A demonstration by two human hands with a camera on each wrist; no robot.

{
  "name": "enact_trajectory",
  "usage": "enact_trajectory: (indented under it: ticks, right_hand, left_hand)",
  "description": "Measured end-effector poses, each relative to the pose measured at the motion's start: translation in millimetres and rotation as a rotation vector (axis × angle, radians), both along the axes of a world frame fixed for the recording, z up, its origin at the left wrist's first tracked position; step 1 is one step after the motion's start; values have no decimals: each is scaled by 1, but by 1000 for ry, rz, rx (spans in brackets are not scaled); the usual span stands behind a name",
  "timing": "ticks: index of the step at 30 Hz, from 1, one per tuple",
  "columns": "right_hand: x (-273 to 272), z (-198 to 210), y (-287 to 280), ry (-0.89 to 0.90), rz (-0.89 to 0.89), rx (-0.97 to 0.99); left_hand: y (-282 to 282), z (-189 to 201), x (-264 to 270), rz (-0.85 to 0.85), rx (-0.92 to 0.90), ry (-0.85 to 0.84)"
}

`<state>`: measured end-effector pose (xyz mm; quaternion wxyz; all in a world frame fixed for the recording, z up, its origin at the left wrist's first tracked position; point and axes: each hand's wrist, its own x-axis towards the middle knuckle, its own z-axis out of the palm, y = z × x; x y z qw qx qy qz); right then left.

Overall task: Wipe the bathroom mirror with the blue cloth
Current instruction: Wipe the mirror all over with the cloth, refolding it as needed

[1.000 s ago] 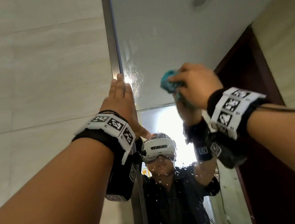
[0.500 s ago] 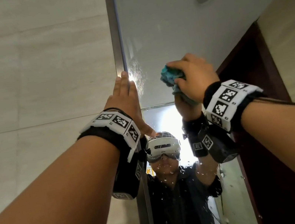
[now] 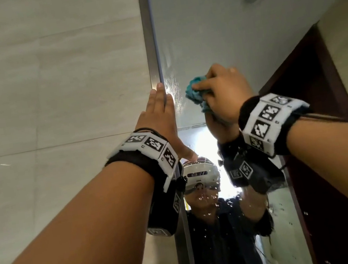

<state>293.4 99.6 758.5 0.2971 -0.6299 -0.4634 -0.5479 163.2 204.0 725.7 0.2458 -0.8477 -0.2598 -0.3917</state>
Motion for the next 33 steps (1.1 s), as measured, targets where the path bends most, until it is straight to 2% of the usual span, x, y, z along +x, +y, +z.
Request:
enact_trajectory:
  ticks: [4,6,9,14,17,19,24,33]
  right_hand:
    - [-16,-57,9,-241,-11,-179]
    - [-17,-60,9,-256,-27,-239]
    - [-18,-27,7,-236,-85,-154]
    - [-11,45,12,-64,-95,-2]
    - [-19,60,16,-15,-90,29]
    - [-24,59,17,-46,-119,-10]
    - [-22,14,20,-142,-39,-75]
    - [-15,-77,9,-249,-31,-226]
  left_hand:
    - [6,1,2,-12,25,22]
    - [8,1,2,-18,28,17]
    - [7,1,1,-34,25,-1]
    - [6,0,1,-40,12,-11]
    - [7,0,2,-31,17,-9]
    - [9,0,3,-28,20,-4]
    - [11,-1,1,-27,33,0]
    - [-2,0,-1,16,-2,12]
